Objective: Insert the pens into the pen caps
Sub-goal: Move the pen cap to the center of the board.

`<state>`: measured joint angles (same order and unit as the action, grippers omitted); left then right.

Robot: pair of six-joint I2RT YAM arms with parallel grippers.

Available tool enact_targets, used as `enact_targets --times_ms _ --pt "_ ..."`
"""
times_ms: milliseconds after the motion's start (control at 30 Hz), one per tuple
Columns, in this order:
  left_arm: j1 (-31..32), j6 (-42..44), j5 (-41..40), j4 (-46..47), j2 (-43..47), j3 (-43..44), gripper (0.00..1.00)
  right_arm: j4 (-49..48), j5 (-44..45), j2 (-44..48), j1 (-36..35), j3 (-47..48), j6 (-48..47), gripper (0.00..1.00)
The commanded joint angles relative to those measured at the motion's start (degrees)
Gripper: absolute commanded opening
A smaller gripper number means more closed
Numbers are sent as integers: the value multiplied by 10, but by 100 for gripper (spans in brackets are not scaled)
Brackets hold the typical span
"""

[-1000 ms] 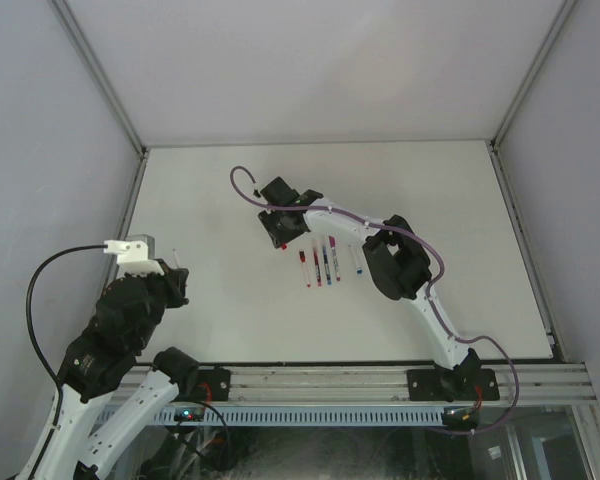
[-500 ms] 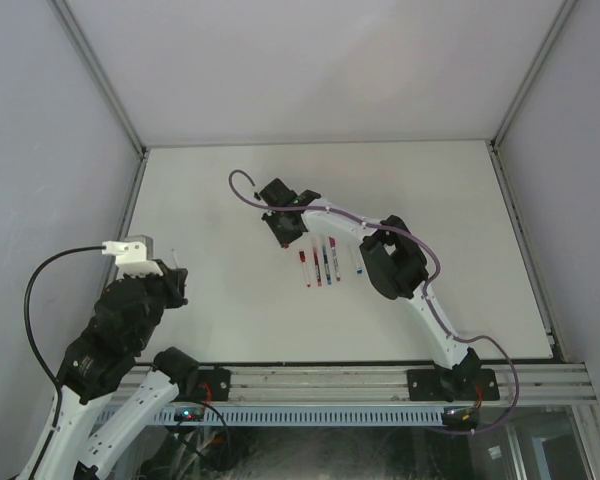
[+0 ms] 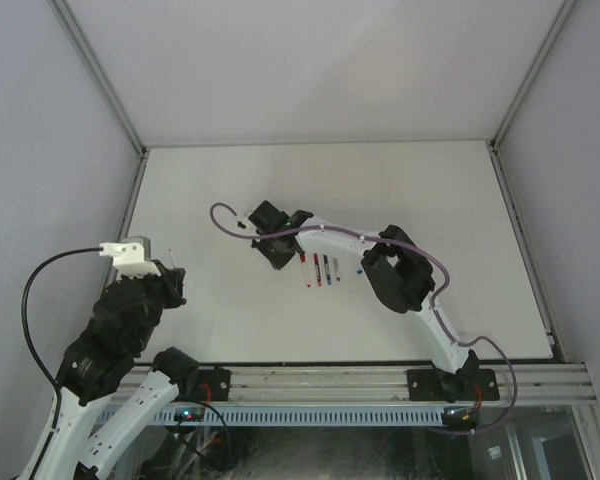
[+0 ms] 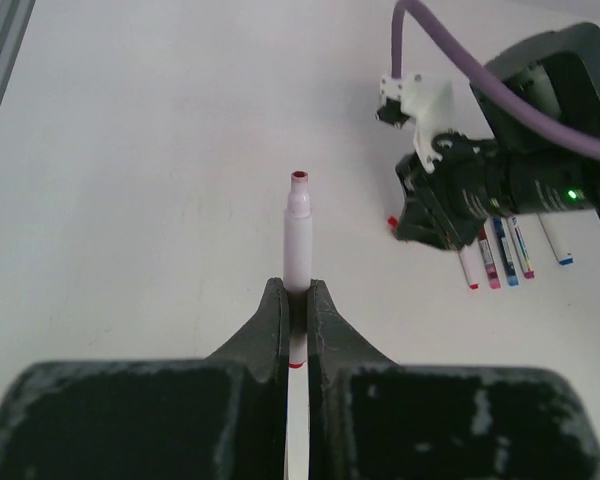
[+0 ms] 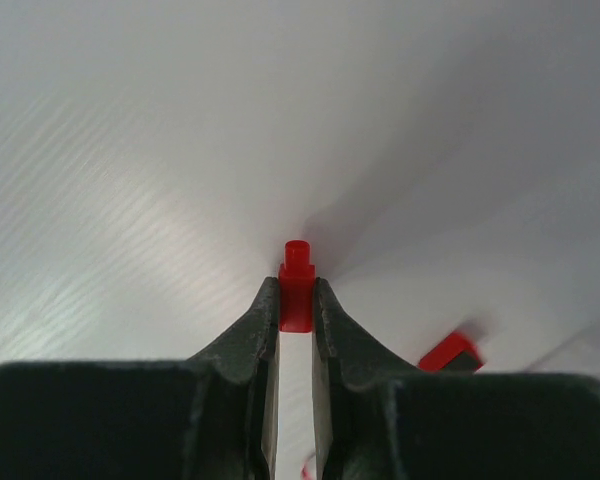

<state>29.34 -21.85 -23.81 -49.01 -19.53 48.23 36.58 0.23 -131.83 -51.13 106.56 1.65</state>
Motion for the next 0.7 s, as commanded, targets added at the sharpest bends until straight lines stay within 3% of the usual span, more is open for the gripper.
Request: enact_targets --times_ms 0,300,667 --pt "-2 2 -9 17 6 7 0 -53 -36 114 -23 -75 -38 0" --pt "-2 1 -6 18 2 8 0 -73 -50 242 -49 -257 -51 0" --pt "-2 1 -7 16 1 9 0 -26 -36 268 -81 -312 -87 0"
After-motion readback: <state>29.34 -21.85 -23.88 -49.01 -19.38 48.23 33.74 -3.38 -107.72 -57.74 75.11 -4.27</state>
